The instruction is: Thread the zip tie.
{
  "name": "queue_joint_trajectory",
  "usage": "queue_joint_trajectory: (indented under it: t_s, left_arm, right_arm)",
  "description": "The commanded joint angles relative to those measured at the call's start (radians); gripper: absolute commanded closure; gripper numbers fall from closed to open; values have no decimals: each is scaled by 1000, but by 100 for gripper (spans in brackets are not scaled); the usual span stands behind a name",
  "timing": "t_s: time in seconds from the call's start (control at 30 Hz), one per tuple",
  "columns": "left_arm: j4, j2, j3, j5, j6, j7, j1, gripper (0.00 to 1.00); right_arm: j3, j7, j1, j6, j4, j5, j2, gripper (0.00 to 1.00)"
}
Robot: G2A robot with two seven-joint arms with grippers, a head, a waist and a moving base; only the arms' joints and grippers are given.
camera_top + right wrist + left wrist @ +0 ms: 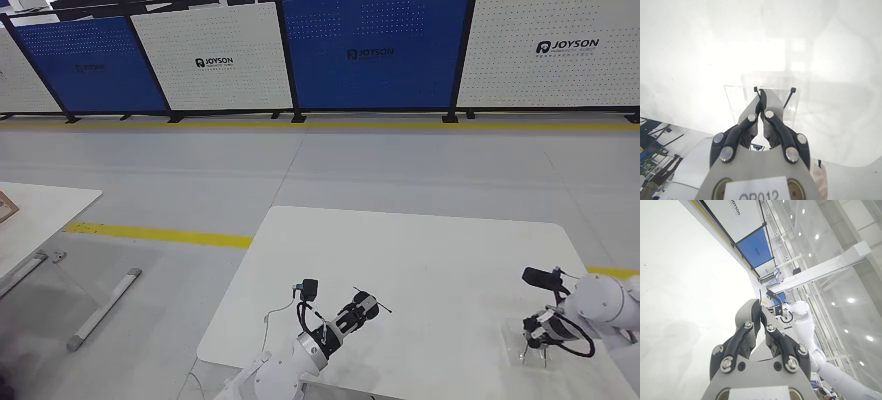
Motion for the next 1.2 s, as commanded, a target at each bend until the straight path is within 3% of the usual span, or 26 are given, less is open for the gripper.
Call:
queue_joint_trajectory:
  t_s: [0.0,0.13,0.4,0.83,0.93,1.03,1.17]
  left_arm:
    - [0,0,0,0,0,0,0,100]
    - [0,0,0,0,0,0,0,100]
    - [0,0,0,0,0,0,0,100]
    - [0,0,0,0,0,0,0,100]
    - [0,0,0,0,0,0,0,100]
    - [0,0,0,0,0,0,0,100]
    - [0,0,0,0,0,0,0,100]
  right_arm:
    - [21,0,-16,0,-26,-8,7,100]
    - [96,-13,-72,0,-94,-18,26,100]
    - [339,-124,-288,0,-248,42,65,100]
    - [345,-121,-294,0,-249,44,65,100]
    - [335,-140,-306,-21,-251,37,64,100]
    - [332,-168,-312,0,-278,20,60,100]
    - [389,-255,-360,-1,-338,70,61,100]
